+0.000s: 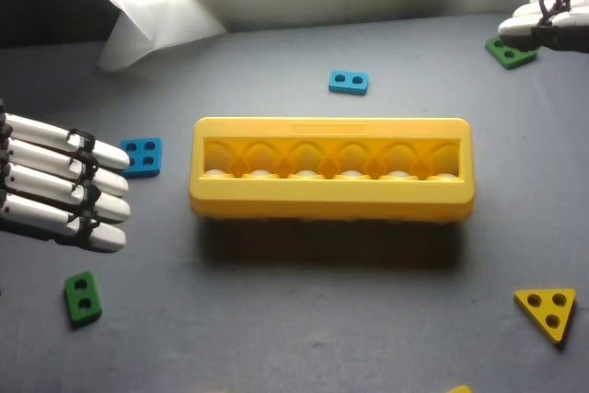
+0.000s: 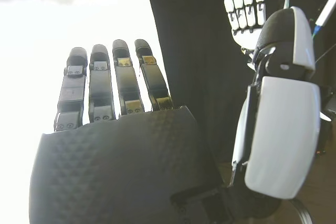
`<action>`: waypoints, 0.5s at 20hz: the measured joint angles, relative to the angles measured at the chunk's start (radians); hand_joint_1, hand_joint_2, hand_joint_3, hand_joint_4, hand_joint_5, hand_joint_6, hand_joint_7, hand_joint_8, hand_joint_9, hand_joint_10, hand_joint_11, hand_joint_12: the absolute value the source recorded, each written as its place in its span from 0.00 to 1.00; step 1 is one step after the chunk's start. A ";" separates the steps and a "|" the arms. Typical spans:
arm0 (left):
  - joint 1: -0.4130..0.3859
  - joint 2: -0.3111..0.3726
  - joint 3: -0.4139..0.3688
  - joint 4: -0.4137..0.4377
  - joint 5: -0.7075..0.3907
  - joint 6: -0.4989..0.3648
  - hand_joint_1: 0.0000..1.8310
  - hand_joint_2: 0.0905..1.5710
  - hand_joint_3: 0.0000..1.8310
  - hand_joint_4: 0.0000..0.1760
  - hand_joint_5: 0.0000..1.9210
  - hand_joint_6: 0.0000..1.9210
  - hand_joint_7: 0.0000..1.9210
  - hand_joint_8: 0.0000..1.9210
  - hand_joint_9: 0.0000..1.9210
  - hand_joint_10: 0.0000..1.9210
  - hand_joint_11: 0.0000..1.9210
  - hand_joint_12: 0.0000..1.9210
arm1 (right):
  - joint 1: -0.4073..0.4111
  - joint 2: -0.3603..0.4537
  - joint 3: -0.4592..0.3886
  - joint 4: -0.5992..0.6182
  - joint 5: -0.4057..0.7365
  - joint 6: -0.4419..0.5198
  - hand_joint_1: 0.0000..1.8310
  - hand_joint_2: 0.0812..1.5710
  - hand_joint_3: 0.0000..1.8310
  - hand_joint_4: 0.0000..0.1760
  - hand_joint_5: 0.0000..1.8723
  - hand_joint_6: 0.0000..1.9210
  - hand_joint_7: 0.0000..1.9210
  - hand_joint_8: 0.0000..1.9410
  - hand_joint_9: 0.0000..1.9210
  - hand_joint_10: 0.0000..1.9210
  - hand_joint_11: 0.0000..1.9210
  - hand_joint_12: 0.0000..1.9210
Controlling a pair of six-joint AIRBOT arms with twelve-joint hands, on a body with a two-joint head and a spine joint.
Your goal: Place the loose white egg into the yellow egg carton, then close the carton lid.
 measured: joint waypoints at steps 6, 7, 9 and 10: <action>0.002 0.002 -0.027 -0.014 0.034 0.002 0.00 0.92 0.00 0.00 0.12 0.01 0.11 0.01 0.09 0.01 0.05 0.03 | 0.000 0.000 0.000 0.002 0.002 0.000 0.20 0.50 0.00 0.00 0.07 0.00 0.05 0.00 0.03 0.00 0.02 0.02; 0.009 0.003 -0.036 -0.023 0.034 0.002 0.00 0.92 0.00 0.00 0.13 0.00 0.12 0.00 0.10 0.00 0.05 0.04 | 0.000 0.000 0.000 0.002 0.002 0.000 0.21 0.50 0.00 0.00 0.07 0.00 0.06 0.01 0.03 0.00 0.02 0.02; 0.011 0.003 -0.055 -0.016 0.041 0.003 0.00 0.92 0.00 0.00 0.13 0.00 0.12 0.00 0.10 0.00 0.05 0.04 | 0.000 0.000 -0.002 0.002 0.003 0.000 0.20 0.51 0.00 0.00 0.07 0.00 0.05 0.00 0.03 0.00 0.02 0.03; -0.001 0.002 -0.062 -0.011 0.045 0.000 0.00 0.92 0.00 0.00 0.10 0.01 0.10 0.01 0.08 0.00 0.03 0.04 | 0.000 0.000 -0.002 0.003 0.005 0.000 0.20 0.52 0.00 0.00 0.07 0.00 0.05 0.00 0.03 0.00 0.02 0.03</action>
